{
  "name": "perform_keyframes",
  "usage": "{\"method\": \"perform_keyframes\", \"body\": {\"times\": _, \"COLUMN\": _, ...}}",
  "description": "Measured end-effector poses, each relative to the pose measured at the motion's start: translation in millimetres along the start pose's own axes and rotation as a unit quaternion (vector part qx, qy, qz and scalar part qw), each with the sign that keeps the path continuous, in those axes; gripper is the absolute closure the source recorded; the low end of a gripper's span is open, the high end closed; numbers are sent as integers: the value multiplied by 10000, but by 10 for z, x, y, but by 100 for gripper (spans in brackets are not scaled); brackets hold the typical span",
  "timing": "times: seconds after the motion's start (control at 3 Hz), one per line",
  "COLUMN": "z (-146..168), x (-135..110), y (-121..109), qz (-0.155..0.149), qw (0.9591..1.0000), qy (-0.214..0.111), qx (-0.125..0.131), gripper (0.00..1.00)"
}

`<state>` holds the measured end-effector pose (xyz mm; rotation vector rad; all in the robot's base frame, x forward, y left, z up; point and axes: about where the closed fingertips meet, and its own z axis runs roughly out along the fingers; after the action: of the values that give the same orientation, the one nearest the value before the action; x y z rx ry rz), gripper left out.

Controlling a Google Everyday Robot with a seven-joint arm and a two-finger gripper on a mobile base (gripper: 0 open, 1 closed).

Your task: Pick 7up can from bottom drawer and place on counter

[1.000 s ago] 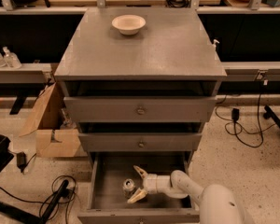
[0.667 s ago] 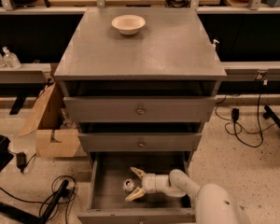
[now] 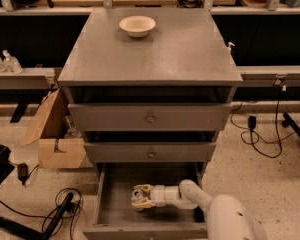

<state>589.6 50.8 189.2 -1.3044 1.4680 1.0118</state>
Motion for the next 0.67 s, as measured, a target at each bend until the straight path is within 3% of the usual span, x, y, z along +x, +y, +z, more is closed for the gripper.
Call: {"method": "perform_keyframes", "body": {"times": 0.67, "z": -10, "x": -62, "y": 96, "qz": -2, "qw": 10000, "qy": 59, "qx": -58, "gripper": 93}}
